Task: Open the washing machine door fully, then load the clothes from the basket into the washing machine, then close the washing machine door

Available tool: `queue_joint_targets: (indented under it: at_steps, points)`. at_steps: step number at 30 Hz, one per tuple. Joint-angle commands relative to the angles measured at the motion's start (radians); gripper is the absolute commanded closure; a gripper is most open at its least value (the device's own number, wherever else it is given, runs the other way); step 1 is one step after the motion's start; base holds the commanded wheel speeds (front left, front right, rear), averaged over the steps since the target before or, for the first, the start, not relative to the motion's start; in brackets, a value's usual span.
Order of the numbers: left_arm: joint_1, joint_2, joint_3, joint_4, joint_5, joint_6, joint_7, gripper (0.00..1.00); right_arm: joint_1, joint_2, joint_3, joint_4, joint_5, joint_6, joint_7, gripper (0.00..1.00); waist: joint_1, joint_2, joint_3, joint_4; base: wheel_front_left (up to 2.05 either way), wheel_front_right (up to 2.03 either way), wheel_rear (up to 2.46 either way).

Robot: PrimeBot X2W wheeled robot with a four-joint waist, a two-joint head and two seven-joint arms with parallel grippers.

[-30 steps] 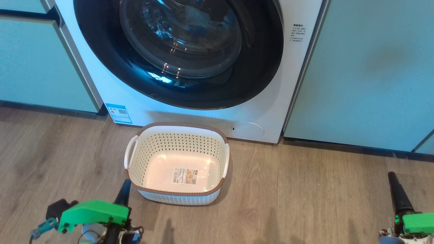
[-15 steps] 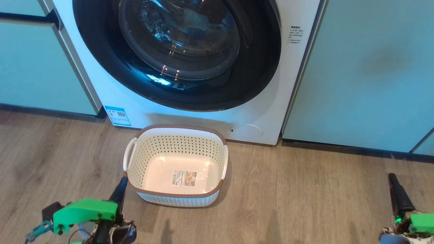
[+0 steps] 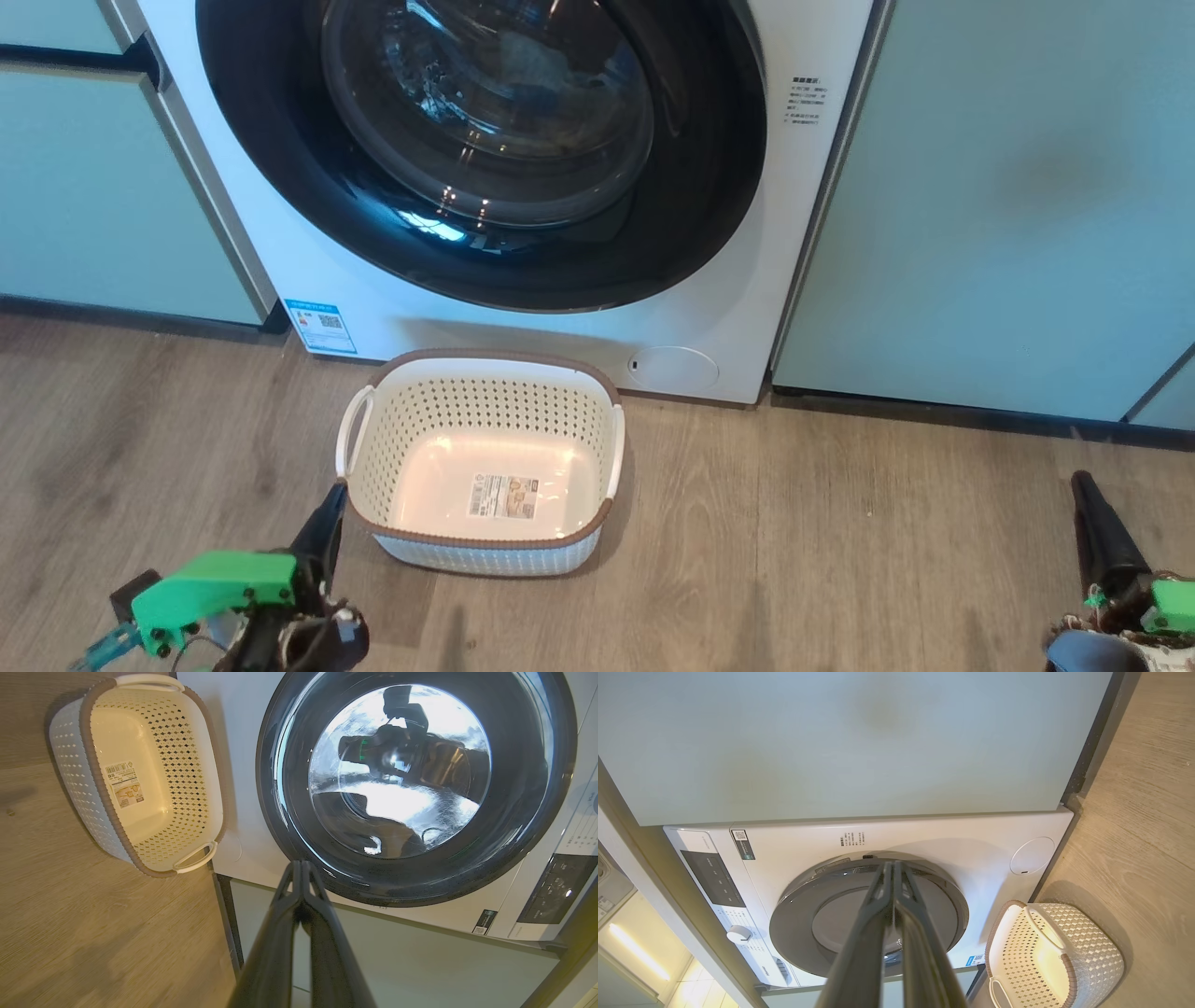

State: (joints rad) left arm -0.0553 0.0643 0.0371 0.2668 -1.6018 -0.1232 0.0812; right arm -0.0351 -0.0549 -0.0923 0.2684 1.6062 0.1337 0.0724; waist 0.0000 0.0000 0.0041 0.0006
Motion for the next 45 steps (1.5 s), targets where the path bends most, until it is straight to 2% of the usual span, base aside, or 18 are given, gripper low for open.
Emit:
queue_joint_targets:
  at_steps: [1, 45]
  points:
    - [-0.05, 0.006, 0.048, -0.023, -0.023, -0.007, 0.009, 1.0, -0.068, -0.022, 0.016, -0.027, 0.027, -0.003, 0.01, 1.0, 0.0, 0.0, -0.001, 0.0, 0.0, 0.0, 0.0]
    - [-0.051, -0.003, 0.062, -0.022, -0.019, -0.007, 0.02, 1.0, -0.071, -0.011, 0.0, -0.025, 0.02, -0.003, 0.024, 1.0, 0.0, 0.0, -0.001, -0.001, 0.0, 0.0, 0.0]
